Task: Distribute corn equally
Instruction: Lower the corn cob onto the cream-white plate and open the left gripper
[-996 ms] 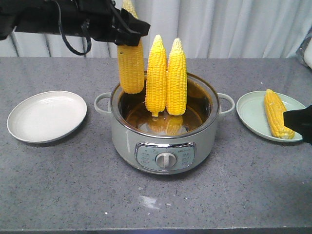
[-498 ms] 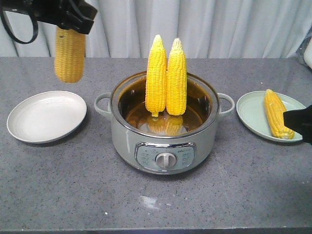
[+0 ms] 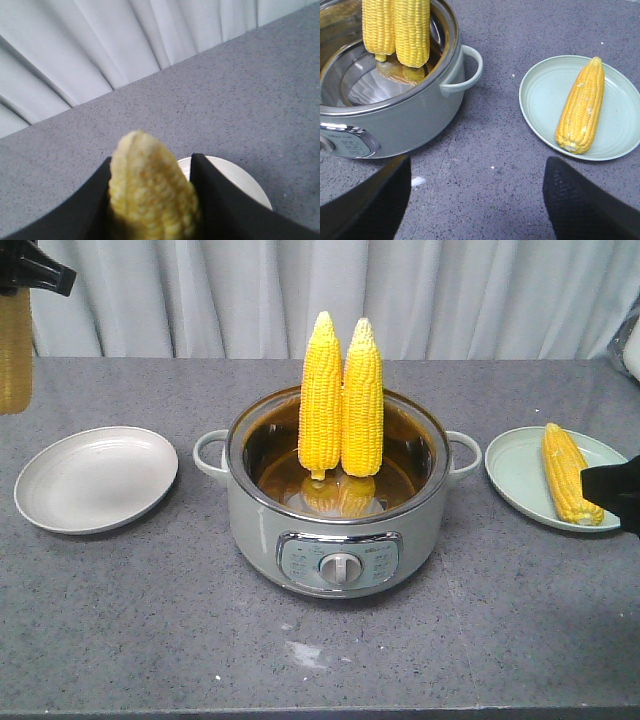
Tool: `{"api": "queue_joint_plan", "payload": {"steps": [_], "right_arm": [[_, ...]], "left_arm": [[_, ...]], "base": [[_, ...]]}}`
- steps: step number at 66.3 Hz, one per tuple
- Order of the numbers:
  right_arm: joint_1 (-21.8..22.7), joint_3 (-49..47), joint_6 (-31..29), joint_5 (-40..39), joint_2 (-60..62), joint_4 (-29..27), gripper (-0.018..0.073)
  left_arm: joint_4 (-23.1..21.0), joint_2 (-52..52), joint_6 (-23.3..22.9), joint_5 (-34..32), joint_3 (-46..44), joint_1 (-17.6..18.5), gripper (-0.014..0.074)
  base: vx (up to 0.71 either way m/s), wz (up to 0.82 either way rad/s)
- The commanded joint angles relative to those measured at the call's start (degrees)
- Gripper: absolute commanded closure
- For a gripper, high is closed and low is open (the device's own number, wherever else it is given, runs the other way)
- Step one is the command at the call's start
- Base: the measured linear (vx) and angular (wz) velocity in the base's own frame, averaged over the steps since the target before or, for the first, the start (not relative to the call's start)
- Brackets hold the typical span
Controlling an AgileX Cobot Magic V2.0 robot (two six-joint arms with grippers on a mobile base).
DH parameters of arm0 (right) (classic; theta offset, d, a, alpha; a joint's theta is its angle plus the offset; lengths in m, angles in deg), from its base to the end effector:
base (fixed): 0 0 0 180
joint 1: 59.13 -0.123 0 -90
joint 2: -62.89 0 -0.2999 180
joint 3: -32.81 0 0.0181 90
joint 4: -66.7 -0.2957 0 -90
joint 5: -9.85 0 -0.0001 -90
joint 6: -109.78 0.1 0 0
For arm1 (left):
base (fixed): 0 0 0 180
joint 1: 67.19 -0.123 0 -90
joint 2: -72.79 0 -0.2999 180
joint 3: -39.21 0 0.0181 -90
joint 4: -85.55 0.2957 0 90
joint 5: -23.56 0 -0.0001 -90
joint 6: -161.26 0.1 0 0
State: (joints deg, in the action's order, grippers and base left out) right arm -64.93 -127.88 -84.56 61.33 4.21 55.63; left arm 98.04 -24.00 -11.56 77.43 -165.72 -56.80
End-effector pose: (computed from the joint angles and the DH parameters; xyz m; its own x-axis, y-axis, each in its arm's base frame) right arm 0.2038 0.0358 0.3962 -0.5923 -0.1880 -0.7834 -0.2948 0.9555 -0.0064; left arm 0.3881 -0.0534 0.4734 -0.5376 0.3513 -0.7666 0.1784 0.9359 0.3037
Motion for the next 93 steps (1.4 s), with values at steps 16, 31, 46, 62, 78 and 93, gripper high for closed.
{"api": "queue_joint_plan", "payload": {"steps": [16,31,46,62,78,93], "right_arm": [[-0.04,-1.5,-0.09,-3.64,0.25,-0.26,0.0035],[-0.04,-1.5,-0.09,-3.64,0.25,-0.26,0.0035],[-0.04,-1.5,-0.09,-3.64,0.25,-0.26,0.0035],[-0.04,-1.5,-0.09,-3.64,0.25,-0.26,0.0035],[-0.04,-1.5,-0.09,-3.64,0.25,-0.26,0.0035],[-0.04,-1.5,-0.09,-3.64,0.25,-0.26,0.0035]], "left_arm": [[0.49,-4.97,-0.97,-0.76,-2.38,-1.51,0.0351],[0.49,-11.21,-0.97,0.57,-2.38,-1.51,0.0351],[0.43,-15.43,-1.56,1.16,-2.32,-1.51,0.0351],[0.3,-18.8,-6.38,1.25,-2.32,-1.51,0.0351],[0.25,-20.36,-9.05,1.25,-2.32,-1.51,0.0303],[0.25,-20.41,-9.05,0.91,-2.32,-1.51,0.0113]], "base": [[0.0,0.0],[0.0,0.0],[0.0,0.0],[0.0,0.0],[0.0,0.0],[0.0,0.0]]}}
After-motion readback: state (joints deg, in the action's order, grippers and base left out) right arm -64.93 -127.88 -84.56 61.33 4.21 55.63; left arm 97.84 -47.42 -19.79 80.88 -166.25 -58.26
